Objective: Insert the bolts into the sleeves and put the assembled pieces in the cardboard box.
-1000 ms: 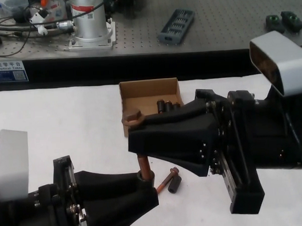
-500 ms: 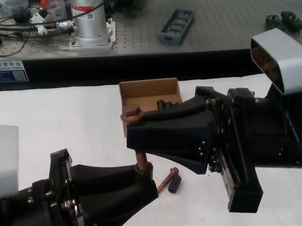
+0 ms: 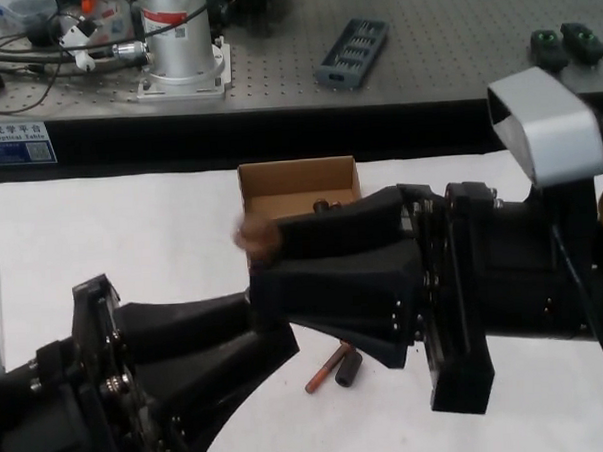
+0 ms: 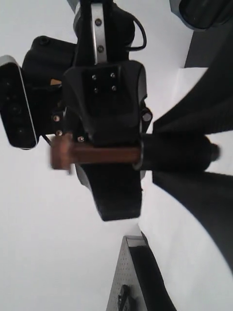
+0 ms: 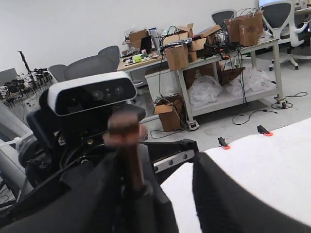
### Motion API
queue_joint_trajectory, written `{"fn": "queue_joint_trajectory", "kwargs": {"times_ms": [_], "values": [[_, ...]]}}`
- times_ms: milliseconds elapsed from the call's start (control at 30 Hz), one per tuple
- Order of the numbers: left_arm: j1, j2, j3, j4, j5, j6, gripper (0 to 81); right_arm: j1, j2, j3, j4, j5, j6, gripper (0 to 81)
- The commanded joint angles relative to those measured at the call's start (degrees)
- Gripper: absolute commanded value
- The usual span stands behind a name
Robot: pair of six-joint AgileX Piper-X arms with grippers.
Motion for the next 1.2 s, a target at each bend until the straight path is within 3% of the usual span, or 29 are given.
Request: {"fn": "queue_joint_trajectory", "kwargs": {"times_ms": [0, 167, 333, 433, 567, 800, 1000, 1167], "values": [[0.0, -0.64, -1.17, -2.88, -3.58, -0.75, 0.6, -0.08, -0.09, -0.1, 0.27, 0.53, 0.41, 35.5], [0.0, -0.64, -3.84, 1.45, -9.11, -5.1, 0.6, -1.12, -2.59, -0.1, 0.47, 2.01, 0.41, 34.8], [0.0, -0.64, -12.18, 21.07, -9.72, -5.42, 0.6, -6.95, -7.88, -0.1, 5.63, 6.82, -0.86, 32.9], [0.0, -0.13, -19.29, 35.09, -13.64, -5.26, 0.6, -11.7, -12.55, -0.1, 12.92, 7.8, -4.01, 22.6], [1.18, 4.01, -27.38, 46.42, -15.19, -3.3, 0.6, -17.41, -18.83, -0.1, 24.74, 7.79, -7.45, 1.1], [3.42, 18.42, -41.75, 52.43, -15.23, -6.87, 0.6, -22.25, -28.36, -0.1, 42.07, 8.86, -8.12, 3.9], [5.07, 34.07, -58.49, 65.89, -15.1, -8.41, 0.6, -22.33, -34.63, -0.1, 51.19, 16.61, -10.73, 3.9], [6.69, 47.36, -73.31, 73.82, -15.2, -8.75, 0.6, -22.33, -38.57, -0.1, 56.86, 18.04, -11.72, 3.9]]}}
